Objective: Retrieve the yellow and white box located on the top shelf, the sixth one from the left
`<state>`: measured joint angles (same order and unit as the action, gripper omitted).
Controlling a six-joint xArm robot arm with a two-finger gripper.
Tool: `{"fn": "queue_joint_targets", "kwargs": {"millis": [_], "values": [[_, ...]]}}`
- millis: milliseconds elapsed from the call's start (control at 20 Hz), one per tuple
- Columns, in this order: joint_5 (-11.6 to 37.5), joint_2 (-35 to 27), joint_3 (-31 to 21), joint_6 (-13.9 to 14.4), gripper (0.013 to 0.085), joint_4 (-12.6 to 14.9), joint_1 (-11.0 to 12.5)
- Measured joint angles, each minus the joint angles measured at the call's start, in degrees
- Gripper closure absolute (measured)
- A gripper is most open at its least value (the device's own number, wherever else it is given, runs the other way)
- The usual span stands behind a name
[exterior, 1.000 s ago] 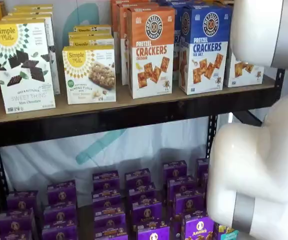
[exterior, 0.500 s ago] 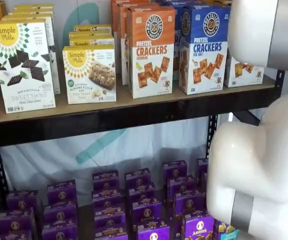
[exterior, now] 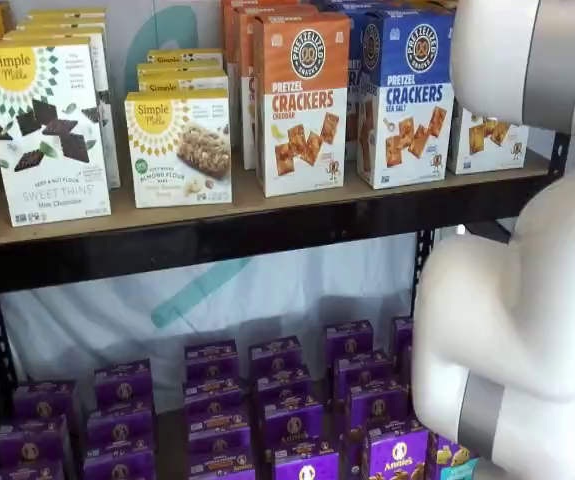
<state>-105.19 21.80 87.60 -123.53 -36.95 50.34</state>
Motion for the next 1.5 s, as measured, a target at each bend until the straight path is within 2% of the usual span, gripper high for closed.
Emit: {"fn": "queue_joint_targets", "kwargs": {"millis": [150, 400, 650, 1050, 1500], "values": [[2.6, -0.3, 0.2, 0.4, 0.0130, -1.7, -0.2], [8.5, -0.5, -1.0, 0.3, 0.0130, -2.3, -1.8], [11.0, -3.7, 1.9, 0.5, 0.0130, 0.3, -4.4], [15.2, -6.3, 3.3, 0.6, 0.0130, 1.7, -6.8], [17.6, -8.3, 4.7, 0.4, 0.0130, 5.4, -9.2]]}}
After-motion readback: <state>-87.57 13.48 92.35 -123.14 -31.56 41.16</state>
